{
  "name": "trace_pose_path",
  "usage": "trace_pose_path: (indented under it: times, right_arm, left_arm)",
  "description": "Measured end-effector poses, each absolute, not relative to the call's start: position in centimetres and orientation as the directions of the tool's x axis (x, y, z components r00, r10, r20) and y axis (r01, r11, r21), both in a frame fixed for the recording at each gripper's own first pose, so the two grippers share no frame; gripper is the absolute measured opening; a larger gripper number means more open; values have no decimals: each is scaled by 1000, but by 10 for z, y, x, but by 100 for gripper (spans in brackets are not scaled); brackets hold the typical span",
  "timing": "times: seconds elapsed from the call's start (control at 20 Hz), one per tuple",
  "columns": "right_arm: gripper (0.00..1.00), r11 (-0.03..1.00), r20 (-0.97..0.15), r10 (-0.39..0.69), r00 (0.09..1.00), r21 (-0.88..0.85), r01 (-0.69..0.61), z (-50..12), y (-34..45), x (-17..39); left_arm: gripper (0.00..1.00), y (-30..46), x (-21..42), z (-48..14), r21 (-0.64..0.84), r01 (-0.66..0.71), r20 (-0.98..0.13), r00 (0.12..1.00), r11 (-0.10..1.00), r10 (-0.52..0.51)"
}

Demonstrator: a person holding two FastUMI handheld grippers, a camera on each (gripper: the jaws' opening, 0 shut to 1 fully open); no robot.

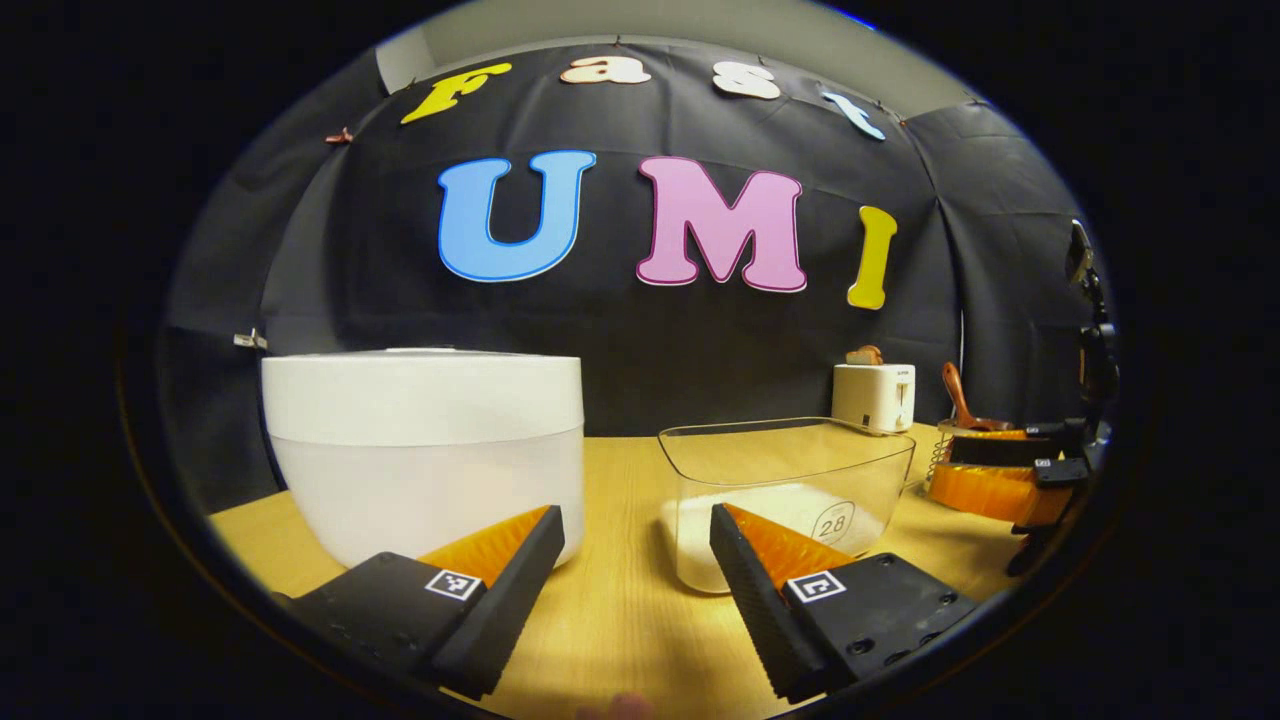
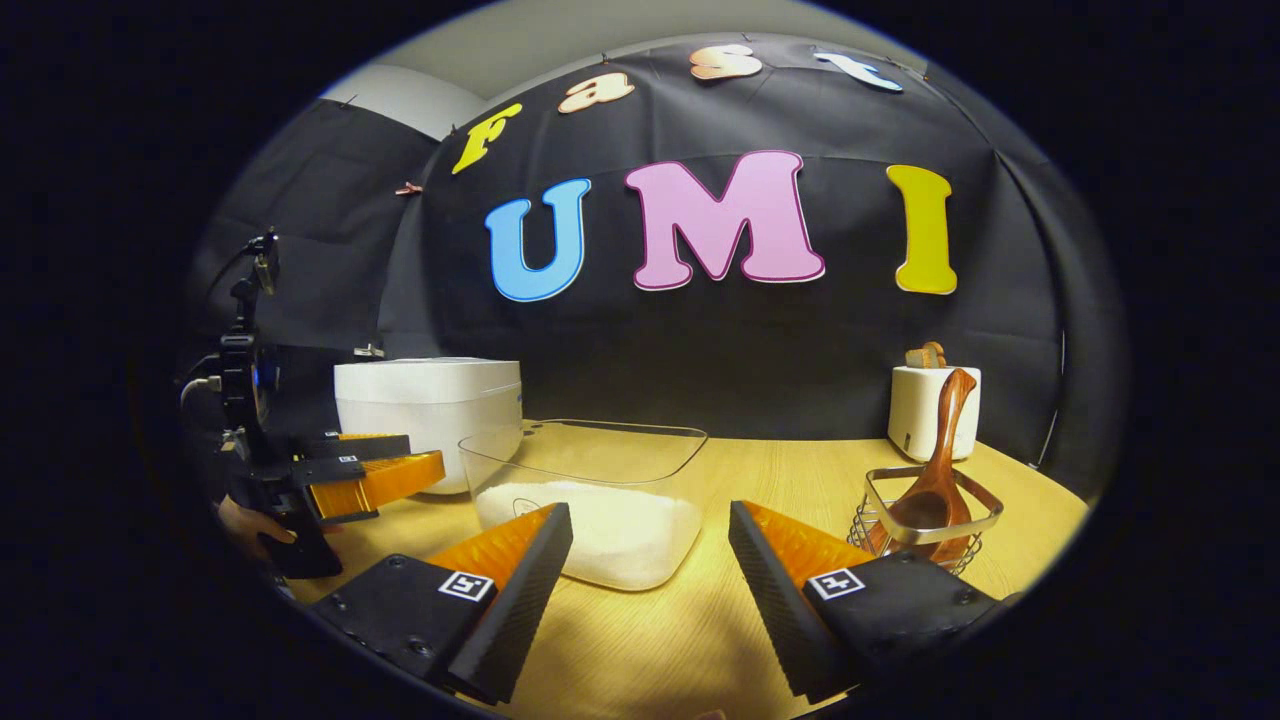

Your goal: Close the left gripper, press the button to open the rice cooker; take a wooden spoon from the chopstick holder with the right hand, scoop a spoonful of rice and pour it into the rice cooker, then put the wooden spoon back into the chopstick holder.

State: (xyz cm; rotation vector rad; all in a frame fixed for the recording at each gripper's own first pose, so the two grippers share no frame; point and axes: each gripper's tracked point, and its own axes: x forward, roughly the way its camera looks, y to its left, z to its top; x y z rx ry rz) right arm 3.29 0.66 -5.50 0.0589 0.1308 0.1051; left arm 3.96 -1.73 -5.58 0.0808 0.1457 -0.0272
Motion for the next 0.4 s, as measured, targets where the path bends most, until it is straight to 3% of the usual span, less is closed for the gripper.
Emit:
trace_pose_path:
  times: [0.05,0.1,0.4]
  right_arm:
    - [98,993,-129,104,986,65,-97,-56,5,32]
    - [98,993,-128,104,986,64,-97,-55,5,33]
    - [98,993,-128,104,986,64,-96,-56,5,34]
  left_arm:
    - [91,-16,40,-55,79,31,-142,990,996,-19]
    - [95,-16,40,-54,79,32,-143,990,996,-21]
    - [95,-15,43,-55,81,19,-142,990,997,-7]
